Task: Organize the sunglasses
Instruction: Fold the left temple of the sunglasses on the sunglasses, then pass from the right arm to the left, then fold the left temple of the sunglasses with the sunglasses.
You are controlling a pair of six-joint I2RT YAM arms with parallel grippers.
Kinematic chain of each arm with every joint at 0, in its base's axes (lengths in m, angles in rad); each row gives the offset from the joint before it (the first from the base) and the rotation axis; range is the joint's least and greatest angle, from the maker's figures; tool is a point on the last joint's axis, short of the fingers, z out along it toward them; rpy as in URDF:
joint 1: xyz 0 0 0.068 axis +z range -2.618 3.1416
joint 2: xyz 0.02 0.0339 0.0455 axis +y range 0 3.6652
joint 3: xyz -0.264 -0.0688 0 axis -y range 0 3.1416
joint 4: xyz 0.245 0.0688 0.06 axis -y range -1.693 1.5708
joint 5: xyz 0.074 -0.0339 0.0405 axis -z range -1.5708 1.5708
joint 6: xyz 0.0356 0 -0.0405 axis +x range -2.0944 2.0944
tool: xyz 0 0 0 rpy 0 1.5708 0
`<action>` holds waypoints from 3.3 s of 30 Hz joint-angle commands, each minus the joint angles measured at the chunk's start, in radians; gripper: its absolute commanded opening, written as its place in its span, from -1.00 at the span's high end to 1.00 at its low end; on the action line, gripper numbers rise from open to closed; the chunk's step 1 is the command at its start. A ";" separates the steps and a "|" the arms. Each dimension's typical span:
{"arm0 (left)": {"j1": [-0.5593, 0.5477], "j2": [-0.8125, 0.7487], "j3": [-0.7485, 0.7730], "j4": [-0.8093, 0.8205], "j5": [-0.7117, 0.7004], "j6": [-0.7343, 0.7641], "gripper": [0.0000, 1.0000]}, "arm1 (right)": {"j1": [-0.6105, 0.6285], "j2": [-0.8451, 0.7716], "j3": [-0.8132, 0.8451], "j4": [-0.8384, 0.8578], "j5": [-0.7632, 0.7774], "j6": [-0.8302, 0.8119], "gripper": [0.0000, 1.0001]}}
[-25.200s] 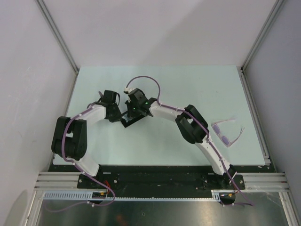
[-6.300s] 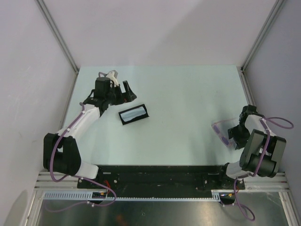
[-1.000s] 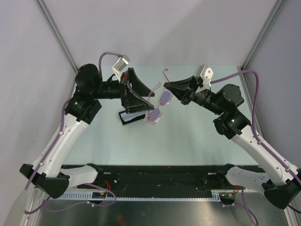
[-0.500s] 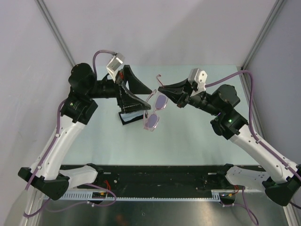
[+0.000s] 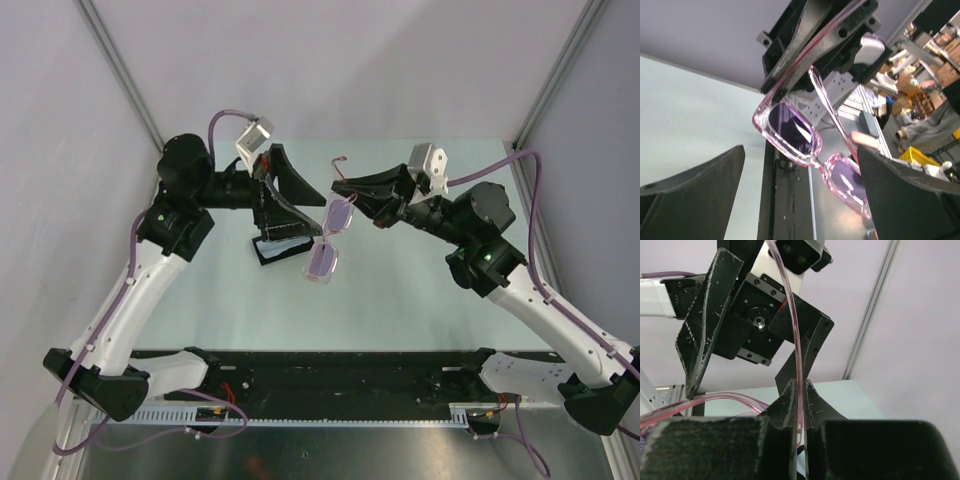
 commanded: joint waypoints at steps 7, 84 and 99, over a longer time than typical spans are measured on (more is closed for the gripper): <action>-0.005 -0.008 -0.047 0.013 0.020 0.014 -1.00 | 0.027 0.012 0.050 0.164 0.010 0.047 1.00; -0.002 0.056 0.003 0.066 0.099 -0.274 0.99 | 0.013 0.019 0.079 -0.011 0.123 -0.148 -0.35; 0.004 0.208 0.134 0.068 0.116 -0.234 0.99 | 0.003 -0.125 0.079 -0.121 0.239 -0.184 -0.93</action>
